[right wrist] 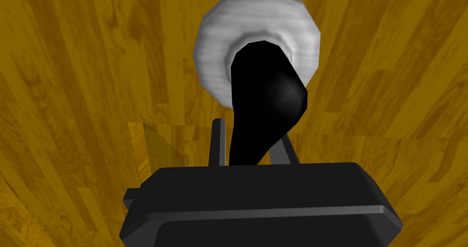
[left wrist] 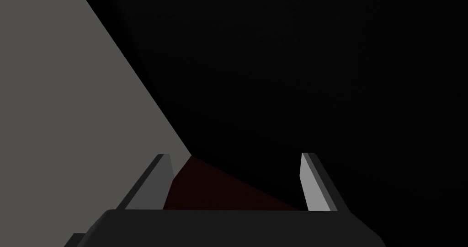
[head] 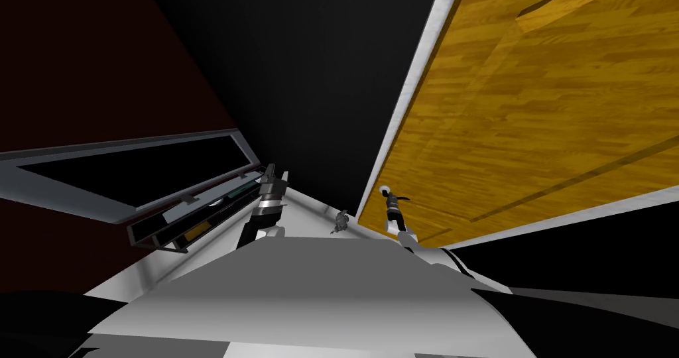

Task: Pull the door open

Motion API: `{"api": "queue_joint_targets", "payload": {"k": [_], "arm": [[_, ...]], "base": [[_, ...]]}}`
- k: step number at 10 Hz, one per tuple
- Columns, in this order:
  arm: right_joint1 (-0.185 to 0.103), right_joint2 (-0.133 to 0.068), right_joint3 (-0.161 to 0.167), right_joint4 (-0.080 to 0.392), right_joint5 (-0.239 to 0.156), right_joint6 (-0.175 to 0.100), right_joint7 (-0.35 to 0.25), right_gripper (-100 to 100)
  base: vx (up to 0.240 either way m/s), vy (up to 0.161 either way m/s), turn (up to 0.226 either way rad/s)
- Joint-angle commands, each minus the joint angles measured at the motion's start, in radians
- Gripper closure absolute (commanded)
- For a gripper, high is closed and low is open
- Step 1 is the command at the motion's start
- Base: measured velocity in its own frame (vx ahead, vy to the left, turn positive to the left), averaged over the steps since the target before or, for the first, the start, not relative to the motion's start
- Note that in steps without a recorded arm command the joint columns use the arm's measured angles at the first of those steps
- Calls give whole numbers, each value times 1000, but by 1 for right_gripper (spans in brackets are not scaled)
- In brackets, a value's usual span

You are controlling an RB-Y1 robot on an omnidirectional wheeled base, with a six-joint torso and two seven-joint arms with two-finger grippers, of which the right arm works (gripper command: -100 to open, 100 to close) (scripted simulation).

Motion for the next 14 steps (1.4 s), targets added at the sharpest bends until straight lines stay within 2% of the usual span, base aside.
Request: {"api": "queue_joint_targets", "payload": {"k": [1,6,7,8,14], "arm": [[7,-4,18,1,10,-6,-21,100],[38,-52,70,-9,42,-24,-109,100],[41,-57,76,-10,45,-26,-118,100],[44,-53,70,-12,41,-19,-110,100],[75,-68,102,-53,83,-27,-162,100]], "base": [[-195,14,101],[-242,-40,162],[-231,-74,108],[-101,-25,26],[-215,-50,128]]}}
